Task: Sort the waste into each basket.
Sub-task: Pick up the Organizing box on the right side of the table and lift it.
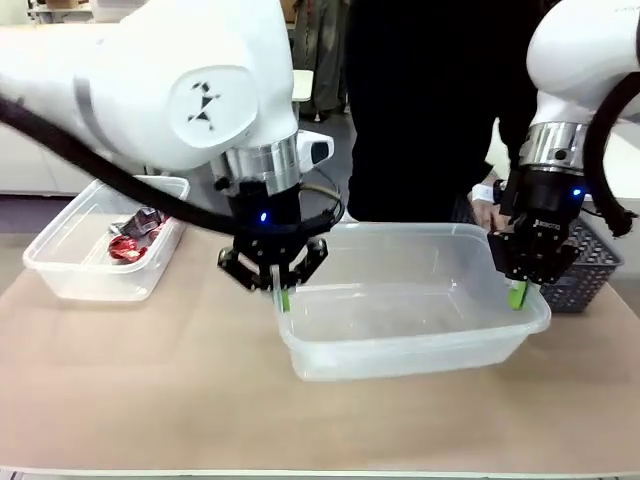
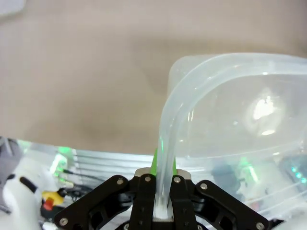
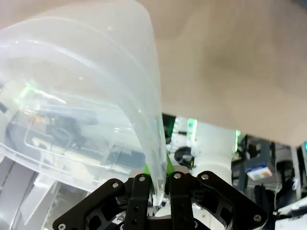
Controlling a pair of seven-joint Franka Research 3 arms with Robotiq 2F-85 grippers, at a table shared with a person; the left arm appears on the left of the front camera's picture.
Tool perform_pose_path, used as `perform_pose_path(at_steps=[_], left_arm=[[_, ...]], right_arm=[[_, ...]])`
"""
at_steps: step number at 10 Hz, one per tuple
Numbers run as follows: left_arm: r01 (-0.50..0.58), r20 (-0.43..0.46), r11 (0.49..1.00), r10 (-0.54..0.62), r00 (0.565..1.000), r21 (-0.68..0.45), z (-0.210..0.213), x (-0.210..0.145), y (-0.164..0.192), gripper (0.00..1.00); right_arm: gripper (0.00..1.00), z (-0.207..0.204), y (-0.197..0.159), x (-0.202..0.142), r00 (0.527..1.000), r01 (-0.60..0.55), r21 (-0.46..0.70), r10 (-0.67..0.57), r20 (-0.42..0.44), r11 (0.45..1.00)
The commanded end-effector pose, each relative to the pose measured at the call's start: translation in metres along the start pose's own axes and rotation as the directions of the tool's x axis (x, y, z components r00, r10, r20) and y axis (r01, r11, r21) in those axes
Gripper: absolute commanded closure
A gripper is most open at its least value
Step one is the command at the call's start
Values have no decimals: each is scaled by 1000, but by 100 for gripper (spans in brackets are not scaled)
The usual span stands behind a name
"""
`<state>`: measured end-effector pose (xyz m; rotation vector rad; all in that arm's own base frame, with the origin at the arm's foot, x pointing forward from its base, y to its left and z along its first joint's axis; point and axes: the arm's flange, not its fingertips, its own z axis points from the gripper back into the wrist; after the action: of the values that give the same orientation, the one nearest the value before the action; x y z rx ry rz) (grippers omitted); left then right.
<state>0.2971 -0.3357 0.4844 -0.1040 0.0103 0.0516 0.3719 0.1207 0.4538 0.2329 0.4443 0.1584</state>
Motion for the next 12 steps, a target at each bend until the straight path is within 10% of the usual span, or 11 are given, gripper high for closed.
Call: perform_pose_path(at_steps=[1, 12], left_arm=[[40, 30, 998, -41, 999, 42, 0, 56, 10, 96], [85, 0, 996, -85, 996, 26, 0, 118, 44, 96]], right_arm=[[94, 16, 20, 25, 992, -93, 47, 89, 87, 994], [94, 11, 33, 74, 995, -41, 67, 34, 94, 997]])
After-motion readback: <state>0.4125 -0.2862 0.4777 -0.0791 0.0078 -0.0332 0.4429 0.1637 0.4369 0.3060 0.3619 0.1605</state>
